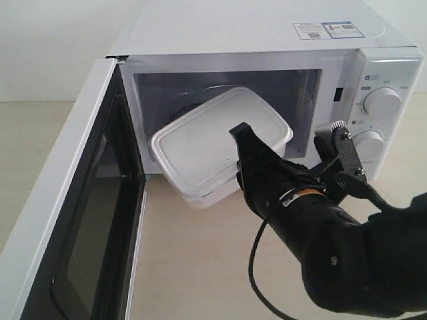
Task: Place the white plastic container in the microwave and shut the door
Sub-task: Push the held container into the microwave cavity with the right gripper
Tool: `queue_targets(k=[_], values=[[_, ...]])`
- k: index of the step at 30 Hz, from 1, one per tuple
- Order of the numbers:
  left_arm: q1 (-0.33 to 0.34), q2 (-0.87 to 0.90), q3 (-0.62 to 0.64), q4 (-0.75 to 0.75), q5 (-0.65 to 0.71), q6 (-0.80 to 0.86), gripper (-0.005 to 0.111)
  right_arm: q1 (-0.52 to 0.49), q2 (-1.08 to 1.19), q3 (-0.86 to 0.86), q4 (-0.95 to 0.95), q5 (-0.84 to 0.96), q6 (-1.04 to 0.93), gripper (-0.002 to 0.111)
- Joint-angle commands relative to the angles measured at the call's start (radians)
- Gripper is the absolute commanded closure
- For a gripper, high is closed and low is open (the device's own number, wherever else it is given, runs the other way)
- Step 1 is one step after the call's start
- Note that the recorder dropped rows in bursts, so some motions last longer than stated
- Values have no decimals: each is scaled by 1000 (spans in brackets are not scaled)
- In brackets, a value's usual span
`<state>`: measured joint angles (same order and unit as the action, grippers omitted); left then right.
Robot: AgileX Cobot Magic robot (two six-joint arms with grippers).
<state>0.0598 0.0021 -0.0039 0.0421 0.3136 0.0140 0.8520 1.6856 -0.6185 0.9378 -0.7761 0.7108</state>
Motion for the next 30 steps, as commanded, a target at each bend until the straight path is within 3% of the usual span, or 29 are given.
queue_targets(k=[1,30], values=[[4,-2,4,-9,1,3,103,-34,22,-32,0,-14,1,109],[4,-2,4,-9,1,3,103,-90,164,-223,22,-74,88,109]])
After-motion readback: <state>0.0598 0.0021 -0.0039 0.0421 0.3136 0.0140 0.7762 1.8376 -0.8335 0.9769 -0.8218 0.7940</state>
